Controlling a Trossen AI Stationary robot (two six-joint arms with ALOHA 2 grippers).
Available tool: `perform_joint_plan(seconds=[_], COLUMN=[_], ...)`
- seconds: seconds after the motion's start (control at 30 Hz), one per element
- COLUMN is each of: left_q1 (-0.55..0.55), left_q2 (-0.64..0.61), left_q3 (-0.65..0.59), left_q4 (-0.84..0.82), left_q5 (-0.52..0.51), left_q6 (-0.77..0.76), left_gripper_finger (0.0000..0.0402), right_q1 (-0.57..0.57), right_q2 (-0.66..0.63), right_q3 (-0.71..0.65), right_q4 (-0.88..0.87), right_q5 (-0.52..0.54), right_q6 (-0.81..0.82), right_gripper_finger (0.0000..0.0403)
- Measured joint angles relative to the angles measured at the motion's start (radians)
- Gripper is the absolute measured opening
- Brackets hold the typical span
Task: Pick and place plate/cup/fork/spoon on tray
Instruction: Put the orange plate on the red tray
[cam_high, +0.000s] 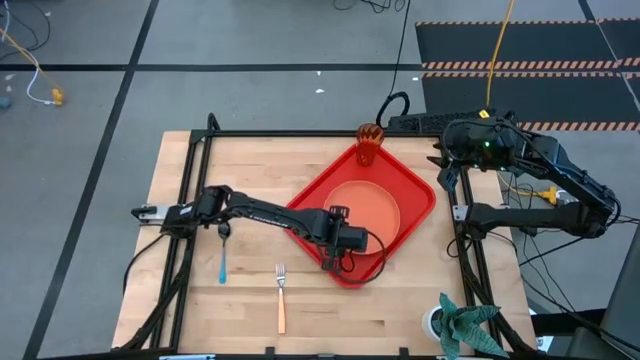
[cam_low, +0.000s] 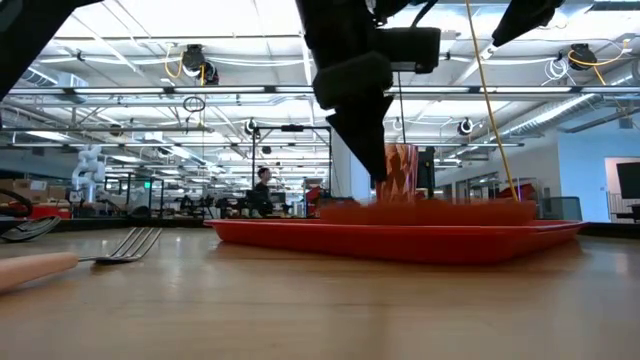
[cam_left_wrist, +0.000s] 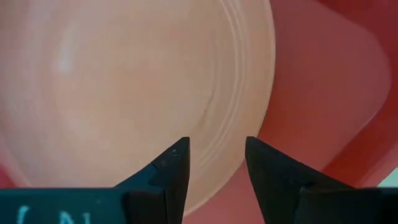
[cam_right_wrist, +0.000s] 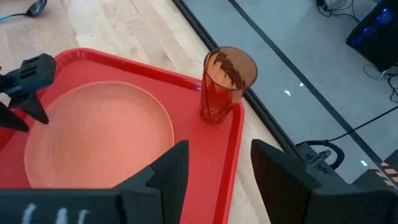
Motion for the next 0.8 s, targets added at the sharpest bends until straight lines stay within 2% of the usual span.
perform_joint_plan(seconds=[0.13, 0.3, 0.47, 0.8], left_q1=[-0.003, 0.000, 0.000, -0.003], left_q2=[0.000, 0.000, 0.000, -0.002], left_q3=[-0.010, -0.084, -0.167, -0.121], left_q4=[0.017, 0.021, 0.008, -0.063], left_q5=[0.038, 0.120, 0.115, 0.112], left_q6=[-0.005, -0.027, -0.037, -0.062], left_gripper_finger=[0.0153, 0.0152, 0.0152, 0.0152], right_q1=[0.000, 0.000, 0.000, 0.000], right_q2=[0.000, 0.000, 0.000, 0.000], right_q3=[0.000, 0.000, 0.000, 0.000], right_q4=[0.001, -0.001, -0.002, 0.003], right_q5=[0.000, 0.000, 0.000, 0.000], right_q6=[0.003, 0.008, 0.008, 0.008], right_gripper_finger=[0.0165, 0.0165, 0.0165, 0.0165])
